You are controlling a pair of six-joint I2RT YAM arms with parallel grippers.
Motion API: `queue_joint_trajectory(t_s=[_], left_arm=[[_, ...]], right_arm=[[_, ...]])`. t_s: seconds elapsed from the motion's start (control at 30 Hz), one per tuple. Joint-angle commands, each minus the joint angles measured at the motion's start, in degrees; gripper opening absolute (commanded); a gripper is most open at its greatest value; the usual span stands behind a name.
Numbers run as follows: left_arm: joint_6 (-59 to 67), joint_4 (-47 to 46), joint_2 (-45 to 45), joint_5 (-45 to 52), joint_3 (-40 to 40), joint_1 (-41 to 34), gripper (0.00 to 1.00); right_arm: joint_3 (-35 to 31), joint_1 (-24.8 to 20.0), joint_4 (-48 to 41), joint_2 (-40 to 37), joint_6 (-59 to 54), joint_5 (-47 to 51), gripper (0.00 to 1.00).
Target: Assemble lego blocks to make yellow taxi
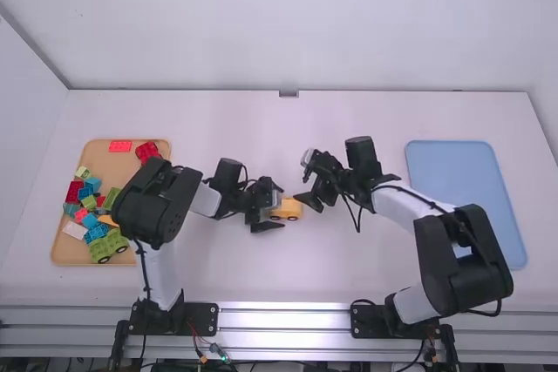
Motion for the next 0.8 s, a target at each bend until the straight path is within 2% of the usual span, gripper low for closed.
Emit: queue_joint_trajectory(t_s=[0.0, 0.2, 0.3, 0.6, 0.77], left_arm=[[-2.2, -1.9, -3.2, 1.5, -0.6, 2.8, 0.99], [-3.6, -13.1, -13.4, 0.3, -0.6, 9.2, 0.99], [-13.1, -18.9, -20.1, -5.7, -0.6, 13.2, 0.99], [-71.2, -35.7, -46.0, -44.7, -0.6, 29.7, 0.99], [-76.0, -44.3, -54.7, -60.2, -0.6, 33.7, 0.99]], right_arm=[[-0.1, 0.0, -0.1, -0.9, 0.3, -0.2, 0.99], [0.0, -0.5, 0.3, -0.9, 0.3, -0.2, 0.99], [0.0, -1.0, 1.0, -0.9, 0.4, -0.2, 0.99], [0.0, -1.9, 5.5, -0.9, 4.9, 0.6, 0.99], [0.0, -2.0, 7.1, -0.9, 4.9, 1.5, 0.99]])
